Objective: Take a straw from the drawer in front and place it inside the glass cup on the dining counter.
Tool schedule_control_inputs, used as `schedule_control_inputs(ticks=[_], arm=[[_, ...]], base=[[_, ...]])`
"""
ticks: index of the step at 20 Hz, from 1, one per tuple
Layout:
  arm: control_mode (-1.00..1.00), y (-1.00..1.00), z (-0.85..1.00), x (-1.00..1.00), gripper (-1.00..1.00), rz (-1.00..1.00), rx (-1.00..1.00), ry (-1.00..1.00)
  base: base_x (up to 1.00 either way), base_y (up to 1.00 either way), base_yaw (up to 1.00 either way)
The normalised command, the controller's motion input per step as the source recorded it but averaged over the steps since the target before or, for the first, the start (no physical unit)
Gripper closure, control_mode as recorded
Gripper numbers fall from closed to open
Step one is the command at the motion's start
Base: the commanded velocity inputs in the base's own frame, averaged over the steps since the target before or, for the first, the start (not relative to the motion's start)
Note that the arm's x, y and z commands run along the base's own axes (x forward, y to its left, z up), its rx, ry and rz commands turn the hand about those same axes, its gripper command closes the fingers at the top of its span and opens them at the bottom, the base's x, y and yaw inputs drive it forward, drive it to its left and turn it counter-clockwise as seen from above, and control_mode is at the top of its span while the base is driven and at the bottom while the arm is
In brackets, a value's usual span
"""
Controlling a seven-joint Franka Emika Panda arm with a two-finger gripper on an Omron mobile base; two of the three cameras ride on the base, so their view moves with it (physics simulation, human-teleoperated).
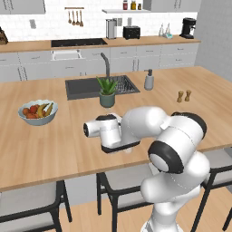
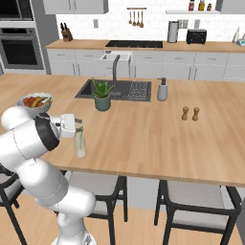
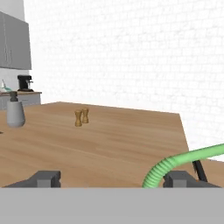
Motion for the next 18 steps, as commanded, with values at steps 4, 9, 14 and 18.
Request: schedule_control_inputs(ticks=[4,9,14,18], arm=[[-1.0,0.0,0.0,-0.01,-1.0,0.0,0.11,0.0],[-1.0,0.0,0.0,0.0,-1.0,0.0,0.21,0.01],[-1.0,0.0,0.0,0.0,-1.0,0.0,0.29,0.07],[-1.0,0.0,0.0,0.0,-1.0,0.0,0.33,0.09]], base=[[0.0,0.0,0.0],[0.0,0.0,0.0],[0.0,0.0,0.0],[0.0,0.0,0.0]])
